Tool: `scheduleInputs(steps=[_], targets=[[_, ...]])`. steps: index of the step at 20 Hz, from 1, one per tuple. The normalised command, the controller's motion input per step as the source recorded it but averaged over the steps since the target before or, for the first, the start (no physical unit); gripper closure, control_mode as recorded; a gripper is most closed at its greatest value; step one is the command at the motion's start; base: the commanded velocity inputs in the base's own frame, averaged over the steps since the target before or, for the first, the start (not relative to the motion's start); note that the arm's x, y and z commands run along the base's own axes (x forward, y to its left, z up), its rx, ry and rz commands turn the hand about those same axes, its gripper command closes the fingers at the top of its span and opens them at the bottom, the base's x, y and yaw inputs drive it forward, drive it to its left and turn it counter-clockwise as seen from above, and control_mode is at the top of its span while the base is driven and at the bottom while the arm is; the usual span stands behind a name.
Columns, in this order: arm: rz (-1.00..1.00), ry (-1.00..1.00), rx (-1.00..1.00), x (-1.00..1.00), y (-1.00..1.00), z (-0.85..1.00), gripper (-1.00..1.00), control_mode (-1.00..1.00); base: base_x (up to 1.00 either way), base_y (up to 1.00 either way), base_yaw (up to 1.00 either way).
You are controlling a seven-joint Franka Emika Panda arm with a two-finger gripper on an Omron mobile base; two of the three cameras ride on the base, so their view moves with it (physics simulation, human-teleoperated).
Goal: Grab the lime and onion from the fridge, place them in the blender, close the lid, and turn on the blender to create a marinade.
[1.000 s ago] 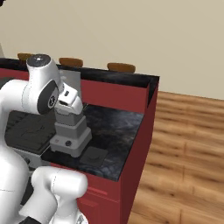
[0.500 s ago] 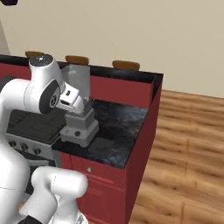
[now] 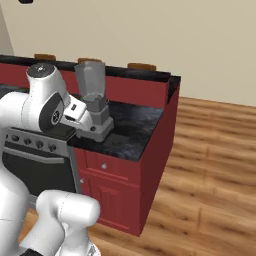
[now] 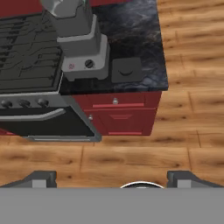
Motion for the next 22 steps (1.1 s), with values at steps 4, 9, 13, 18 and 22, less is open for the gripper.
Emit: scheduleInputs(steps=[4, 9, 13, 18, 22], targets=[[0.0, 0.0, 0.0, 0.0, 0.0, 0.0, -1.0, 1.0, 0.0, -1.0, -0.12], [0.0, 0.0, 0.0, 0.0, 0.0, 0.0, -1.0, 1.0, 0.0, -1.0, -0.09], [0.0, 0.0, 0.0, 0.0, 0.0, 0.0, -1.0, 1.0, 0.14, -1.0, -0.06], [0.0, 0.0, 0.0, 0.0, 0.0, 0.0, -1.0, 1.0, 0.63, -0.43, 0.0], [0.0, 0.0, 0.0, 0.0, 0.0, 0.0, -1.0, 1.0, 0.98, -0.01, -0.02]])
